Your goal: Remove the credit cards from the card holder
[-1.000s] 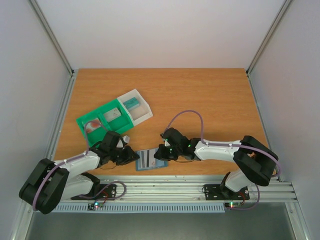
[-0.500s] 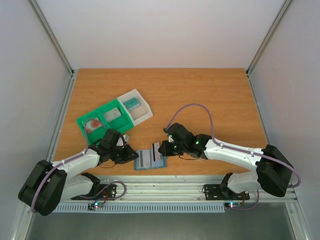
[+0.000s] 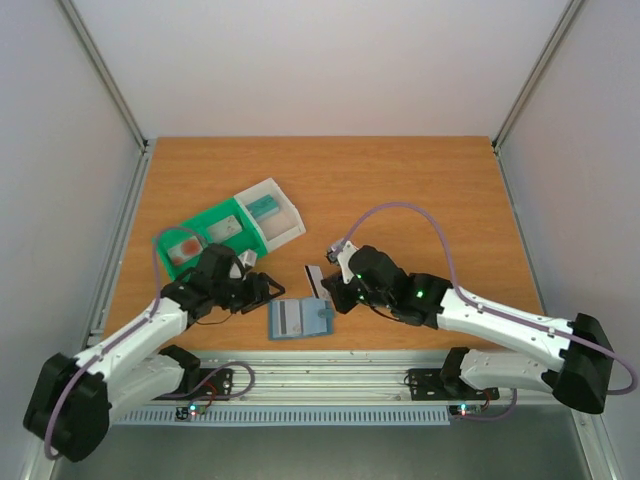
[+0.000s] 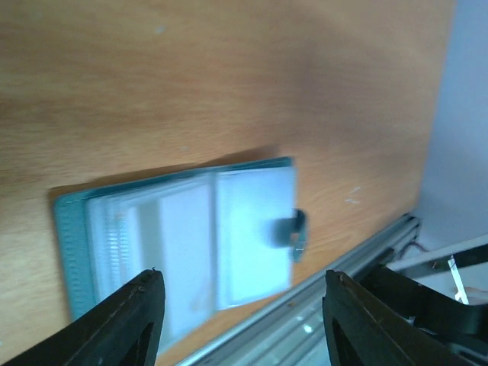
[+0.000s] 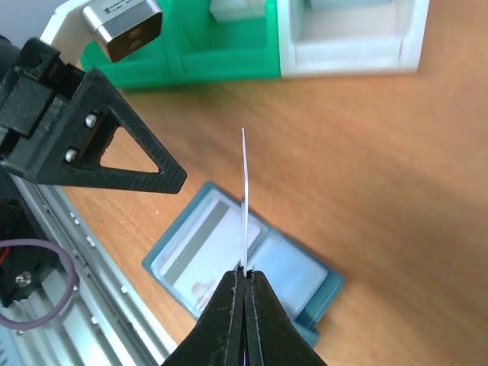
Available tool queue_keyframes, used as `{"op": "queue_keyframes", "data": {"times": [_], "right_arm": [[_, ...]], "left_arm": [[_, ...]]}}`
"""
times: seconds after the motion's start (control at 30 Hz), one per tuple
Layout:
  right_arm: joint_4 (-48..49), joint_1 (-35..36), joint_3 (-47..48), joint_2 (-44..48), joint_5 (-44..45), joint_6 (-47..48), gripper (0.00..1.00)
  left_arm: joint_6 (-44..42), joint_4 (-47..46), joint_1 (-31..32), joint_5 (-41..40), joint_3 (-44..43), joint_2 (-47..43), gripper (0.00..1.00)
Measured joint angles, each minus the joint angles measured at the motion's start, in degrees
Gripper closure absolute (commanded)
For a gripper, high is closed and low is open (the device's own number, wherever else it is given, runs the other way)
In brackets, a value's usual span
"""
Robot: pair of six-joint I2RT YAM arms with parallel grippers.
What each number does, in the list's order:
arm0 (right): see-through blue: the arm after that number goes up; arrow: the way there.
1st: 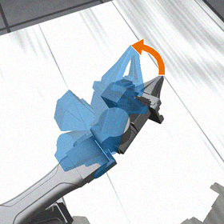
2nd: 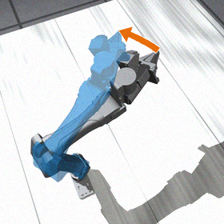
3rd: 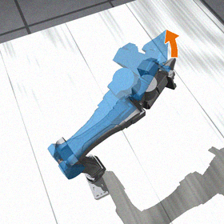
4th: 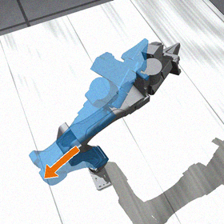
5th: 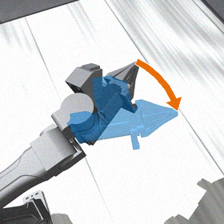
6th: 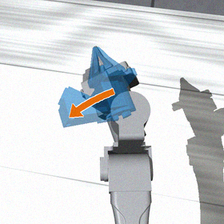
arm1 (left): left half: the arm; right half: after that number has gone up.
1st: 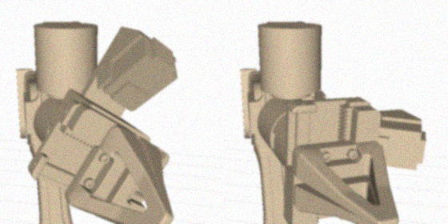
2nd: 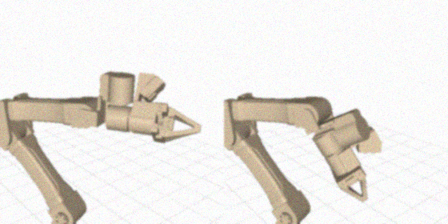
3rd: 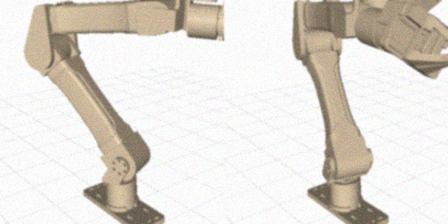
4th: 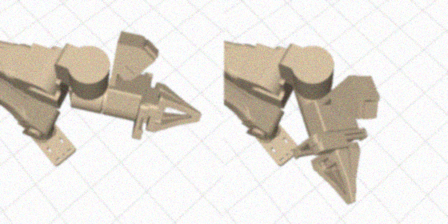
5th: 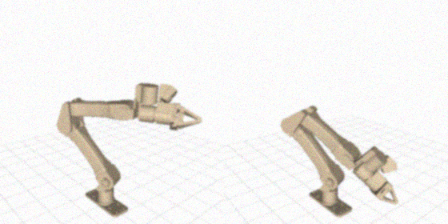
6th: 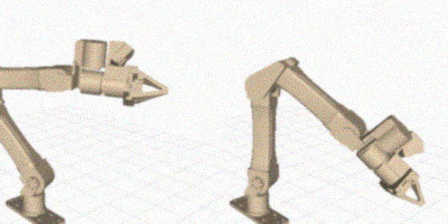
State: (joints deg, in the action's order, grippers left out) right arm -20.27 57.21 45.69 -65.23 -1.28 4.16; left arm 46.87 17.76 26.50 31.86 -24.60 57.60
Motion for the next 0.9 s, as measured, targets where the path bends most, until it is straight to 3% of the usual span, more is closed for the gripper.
{"op": "queue_keyframes", "data": {"times": [0.33,0.53,0.7,0.9], "right_arm": [[7.48,3.74,-3.56,6.01,9.73,20.7,0.99],[11.72,8.07,-4.61,4.59,12.98,30.27,0.99],[13.86,10.95,-4.61,1.77,15.98,34.6,0.99],[15.43,14.29,-3.72,-2.03,18.86,37.94,0.99]], "left_arm": [[11.39,0.55,0.0,4.87,-3.85,-11.28,0.44],[26.34,-10.03,0.0,8.26,0.11,-16.79,0.46],[35.32,-14.97,0.0,8.22,2.25,-20.87,0.46],[40.19,-17.73,0.0,8.24,2.84,-22.05,0.5]]}}
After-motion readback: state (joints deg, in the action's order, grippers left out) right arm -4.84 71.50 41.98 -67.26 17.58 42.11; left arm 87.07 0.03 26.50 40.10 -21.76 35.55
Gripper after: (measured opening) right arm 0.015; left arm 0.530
